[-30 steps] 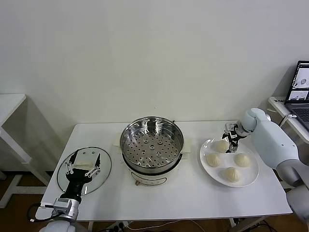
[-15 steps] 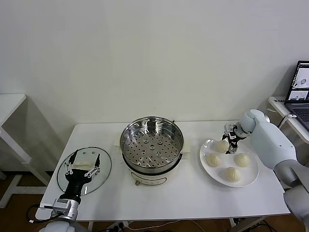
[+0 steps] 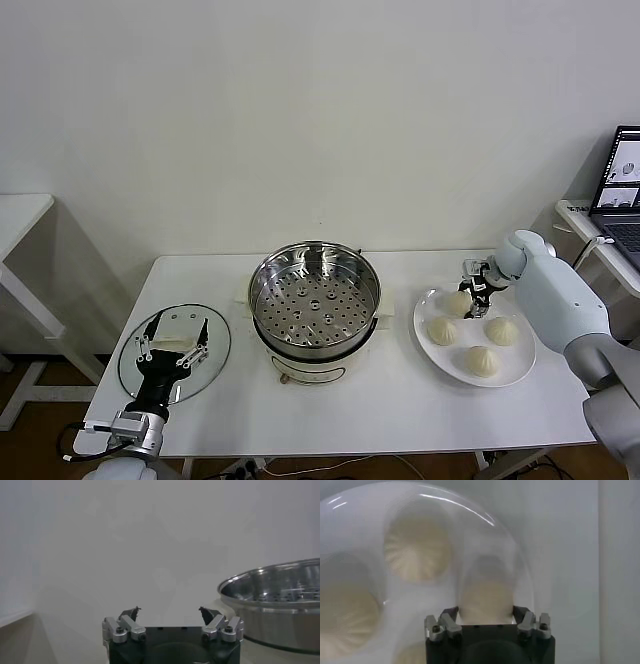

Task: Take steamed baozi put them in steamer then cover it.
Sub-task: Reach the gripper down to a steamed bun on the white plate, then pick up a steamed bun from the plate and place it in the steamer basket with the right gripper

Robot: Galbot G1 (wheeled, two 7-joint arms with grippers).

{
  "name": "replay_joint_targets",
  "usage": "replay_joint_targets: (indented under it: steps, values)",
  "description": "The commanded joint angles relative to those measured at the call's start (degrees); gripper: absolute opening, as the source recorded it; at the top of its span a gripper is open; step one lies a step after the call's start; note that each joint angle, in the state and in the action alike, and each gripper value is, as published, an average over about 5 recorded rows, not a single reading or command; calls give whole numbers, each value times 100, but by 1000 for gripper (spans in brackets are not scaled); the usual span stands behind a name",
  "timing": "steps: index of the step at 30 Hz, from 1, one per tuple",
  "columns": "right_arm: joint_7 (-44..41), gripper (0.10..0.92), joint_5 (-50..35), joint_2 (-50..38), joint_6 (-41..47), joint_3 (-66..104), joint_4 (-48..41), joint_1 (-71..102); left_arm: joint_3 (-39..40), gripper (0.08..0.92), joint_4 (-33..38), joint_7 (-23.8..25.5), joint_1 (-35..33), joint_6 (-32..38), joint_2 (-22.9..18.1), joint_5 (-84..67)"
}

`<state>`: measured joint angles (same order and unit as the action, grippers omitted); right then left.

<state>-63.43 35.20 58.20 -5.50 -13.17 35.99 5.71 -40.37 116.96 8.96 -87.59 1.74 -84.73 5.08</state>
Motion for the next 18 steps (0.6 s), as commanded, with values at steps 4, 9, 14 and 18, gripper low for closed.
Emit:
replay_joint_targets:
  steps: [4,9,14,18]
  values:
    - [-25,730,-76,-51,-9,-45,83,-17,4,823,-6,-4,6,2,-2,2]
    - [-107,729,-350,-323,-14,-327,370,-96,18,823,-2,-9,18,-4,-4,2]
    - [-154,729,-825,-746,35,-772,907,-229,37,823,22,-13,30,-8,-5,1]
    - [-232,729,-1569,-1326,31,-1367,1764,-549,22,823,44,-16,28,-14,10,-2]
